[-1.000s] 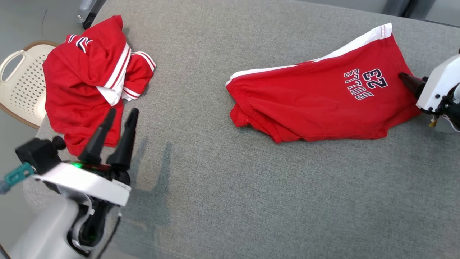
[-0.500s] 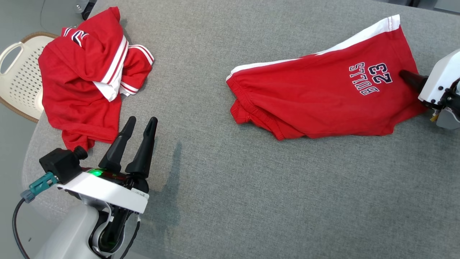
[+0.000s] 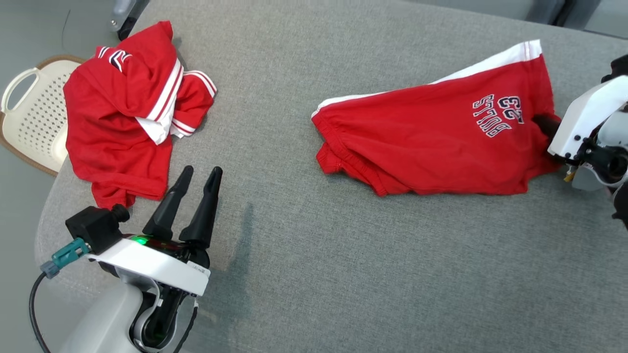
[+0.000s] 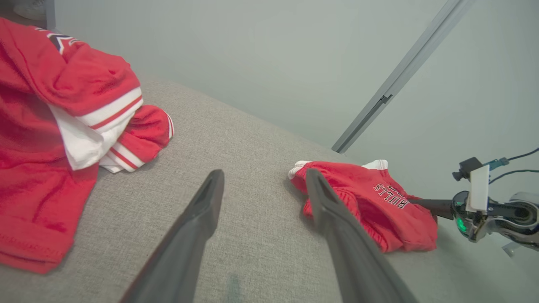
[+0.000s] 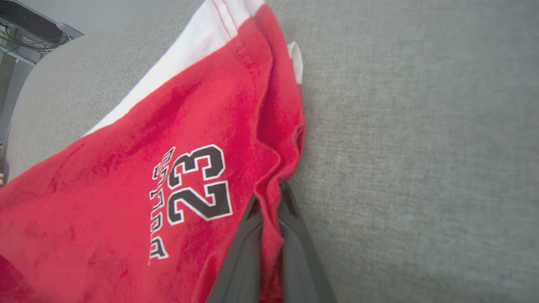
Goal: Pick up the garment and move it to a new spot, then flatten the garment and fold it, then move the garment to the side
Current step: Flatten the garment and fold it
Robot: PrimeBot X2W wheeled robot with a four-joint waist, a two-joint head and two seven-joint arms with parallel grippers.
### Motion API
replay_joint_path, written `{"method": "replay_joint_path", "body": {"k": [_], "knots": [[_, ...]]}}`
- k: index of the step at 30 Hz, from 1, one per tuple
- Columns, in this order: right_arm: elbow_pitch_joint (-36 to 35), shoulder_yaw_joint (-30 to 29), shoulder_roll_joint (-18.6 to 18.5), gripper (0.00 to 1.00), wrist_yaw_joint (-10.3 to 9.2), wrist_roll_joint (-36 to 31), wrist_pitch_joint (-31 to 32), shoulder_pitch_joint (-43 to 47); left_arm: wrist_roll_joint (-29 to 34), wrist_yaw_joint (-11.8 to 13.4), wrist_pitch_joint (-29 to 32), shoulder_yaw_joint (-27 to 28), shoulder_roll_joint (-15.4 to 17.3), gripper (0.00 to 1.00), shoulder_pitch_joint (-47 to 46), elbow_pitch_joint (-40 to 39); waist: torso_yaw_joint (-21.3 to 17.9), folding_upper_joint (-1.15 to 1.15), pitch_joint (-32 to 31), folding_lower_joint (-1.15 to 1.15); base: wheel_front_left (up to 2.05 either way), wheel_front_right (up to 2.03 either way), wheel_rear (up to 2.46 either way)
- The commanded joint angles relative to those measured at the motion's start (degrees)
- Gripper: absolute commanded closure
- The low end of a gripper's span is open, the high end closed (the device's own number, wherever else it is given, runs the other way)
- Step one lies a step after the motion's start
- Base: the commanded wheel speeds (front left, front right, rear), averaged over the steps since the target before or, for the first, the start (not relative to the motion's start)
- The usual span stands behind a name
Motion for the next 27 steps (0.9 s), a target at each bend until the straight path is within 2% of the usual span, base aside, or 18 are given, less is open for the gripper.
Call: {"method": "replay_joint_path", "body": {"k": [1,7,13,19,27], "knots": [[-0.53,-0.06,-0.18,1.00,0.14,0.48,-0.88,1.61,0.49,-0.31,-0.05,-0.29,0.11,0.00,0.78,0.22,-0.70,0.00,-1.43,0.00,0.00,0.00,0.00],[-5.28,0.02,-1.01,1.00,0.14,2.04,-3.06,5.98,0.46,-0.34,0.01,-1.35,0.03,0.00,2.44,0.59,-3.26,0.00,-6.02,0.00,0.00,0.00,0.00],[-9.10,0.54,-2.60,1.00,0.14,3.29,-4.43,10.55,0.38,0.72,0.42,-1.82,0.38,0.00,4.25,0.22,-7.12,0.00,-9.74,0.00,0.00,0.00,0.00],[-12.42,0.95,-4.01,1.00,0.14,4.61,-6.00,15.09,0.54,1.76,0.93,-2.40,0.75,0.00,6.21,-0.63,-10.94,0.00,-12.12,0.00,0.00,0.00,0.00],[-15.98,1.18,-7.00,1.00,0.14,6.00,-9.82,21.50,0.34,2.70,1.56,-3.24,0.89,0.00,8.56,-1.95,-14.17,0.00,-14.44,0.00,0.00,0.00,0.00]]}}
